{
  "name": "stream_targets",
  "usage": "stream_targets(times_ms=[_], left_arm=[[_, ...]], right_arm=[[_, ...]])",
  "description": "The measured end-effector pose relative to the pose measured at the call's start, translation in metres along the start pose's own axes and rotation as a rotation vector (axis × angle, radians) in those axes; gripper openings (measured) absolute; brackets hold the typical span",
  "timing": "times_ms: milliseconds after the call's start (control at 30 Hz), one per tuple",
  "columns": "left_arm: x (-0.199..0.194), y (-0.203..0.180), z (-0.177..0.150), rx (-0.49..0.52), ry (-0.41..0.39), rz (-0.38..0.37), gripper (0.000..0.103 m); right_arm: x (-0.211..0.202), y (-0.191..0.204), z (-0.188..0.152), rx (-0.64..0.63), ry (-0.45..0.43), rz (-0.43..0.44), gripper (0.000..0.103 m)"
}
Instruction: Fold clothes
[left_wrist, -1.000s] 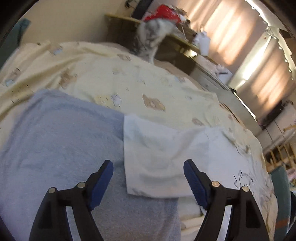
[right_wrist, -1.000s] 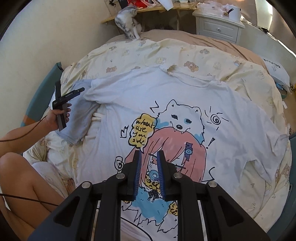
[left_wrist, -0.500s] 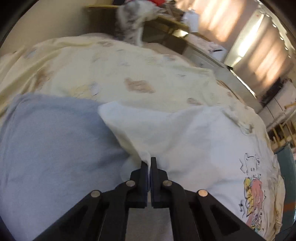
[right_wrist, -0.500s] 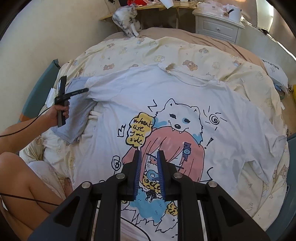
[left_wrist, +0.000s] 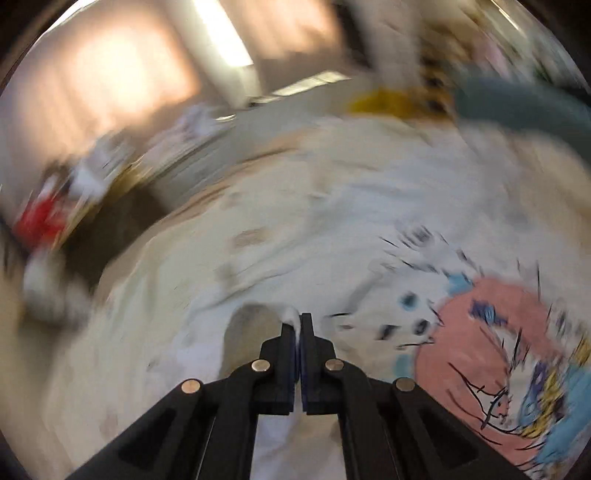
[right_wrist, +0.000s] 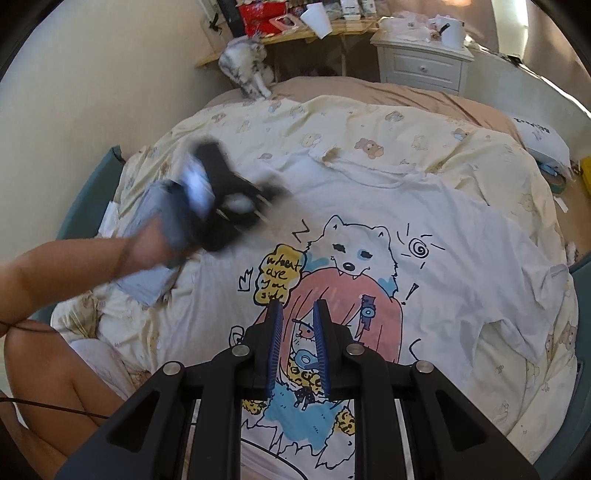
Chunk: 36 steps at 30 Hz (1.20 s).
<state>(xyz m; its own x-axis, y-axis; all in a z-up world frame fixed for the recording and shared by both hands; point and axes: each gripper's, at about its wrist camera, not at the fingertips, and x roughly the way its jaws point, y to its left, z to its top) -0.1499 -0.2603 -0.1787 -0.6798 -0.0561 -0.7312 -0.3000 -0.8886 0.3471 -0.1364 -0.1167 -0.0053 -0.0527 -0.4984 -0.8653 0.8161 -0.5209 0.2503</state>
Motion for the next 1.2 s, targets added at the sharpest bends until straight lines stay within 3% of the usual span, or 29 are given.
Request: stream_targets(times_ms=[100,133,167,233,300,333,433,500,533,600,633,733,800,933,1000,1100,1200], left_arm=[[0.047,-0.042,-0.008,0.042,0.168,-0.108,0.006],[0.051,-0.048,-0.012,0.034,0.178,-0.132,0.012],[0.046,-0.050,-0.017,0.010,0.152,-0.135,0.018],[0.027,-0.043,-0.025,-0.051,0.095,-0.154,0.054],[-0.001,-0.036,-0.035,-0.083,0.019,-0.171,0.066],[-0.016,-0.033,-0.041,-0.085,-0.027,-0.172,0.068],[-0.043,-0.008,-0.067,-0.129,-0.109,0.025,0.068],[-0.032,0.024,-0.087,-0.278,-0.045,0.164,0.068],[-0.020,0.036,-0.095,-0.333,0.023,0.220,0.068],[0.013,0.060,-0.109,-0.415,0.181,0.262,0.068],[0.027,0.068,-0.110,-0.433,0.216,0.240,0.067],[0.048,0.061,-0.088,-0.314,0.182,0.194,0.066],[0.062,0.046,-0.065,-0.205,0.167,0.113,0.052],[0.108,0.027,-0.019,-0.064,0.230,0.104,0.051],[0.125,0.032,0.004,-0.056,0.234,0.129,0.051],[0.139,0.067,0.037,-0.149,0.202,0.260,0.051],[0.149,0.095,0.049,-0.246,0.252,0.286,0.051]], right_arm=[[-0.008,0.000,-0.001,-0.002,-0.017,-0.001,0.020],[-0.010,0.000,-0.001,-0.003,-0.023,-0.001,0.020],[-0.011,-0.001,-0.002,-0.006,-0.023,-0.002,0.020],[-0.013,-0.003,-0.003,-0.012,-0.023,-0.003,0.020],[-0.013,-0.006,-0.004,-0.006,-0.024,0.002,0.020],[-0.012,-0.007,-0.003,0.002,-0.026,0.008,0.020],[-0.010,-0.013,-0.002,0.027,-0.030,0.027,0.020],[-0.009,-0.016,-0.001,0.044,-0.033,0.039,0.020],[-0.008,-0.018,-0.001,0.052,-0.035,0.045,0.020],[-0.010,-0.014,0.000,0.040,-0.043,0.040,0.020],[-0.011,-0.011,0.000,0.031,-0.045,0.037,0.020],[-0.015,-0.006,-0.001,0.005,-0.049,0.012,0.020],[-0.018,-0.006,0.000,0.000,-0.054,-0.005,0.020],[-0.024,-0.014,0.003,0.024,-0.077,-0.013,0.020],[-0.028,-0.018,0.005,0.039,-0.091,-0.010,0.020],[-0.034,-0.023,0.005,0.051,-0.112,0.012,0.020],[-0.040,-0.030,0.003,0.071,-0.128,0.026,0.020]])
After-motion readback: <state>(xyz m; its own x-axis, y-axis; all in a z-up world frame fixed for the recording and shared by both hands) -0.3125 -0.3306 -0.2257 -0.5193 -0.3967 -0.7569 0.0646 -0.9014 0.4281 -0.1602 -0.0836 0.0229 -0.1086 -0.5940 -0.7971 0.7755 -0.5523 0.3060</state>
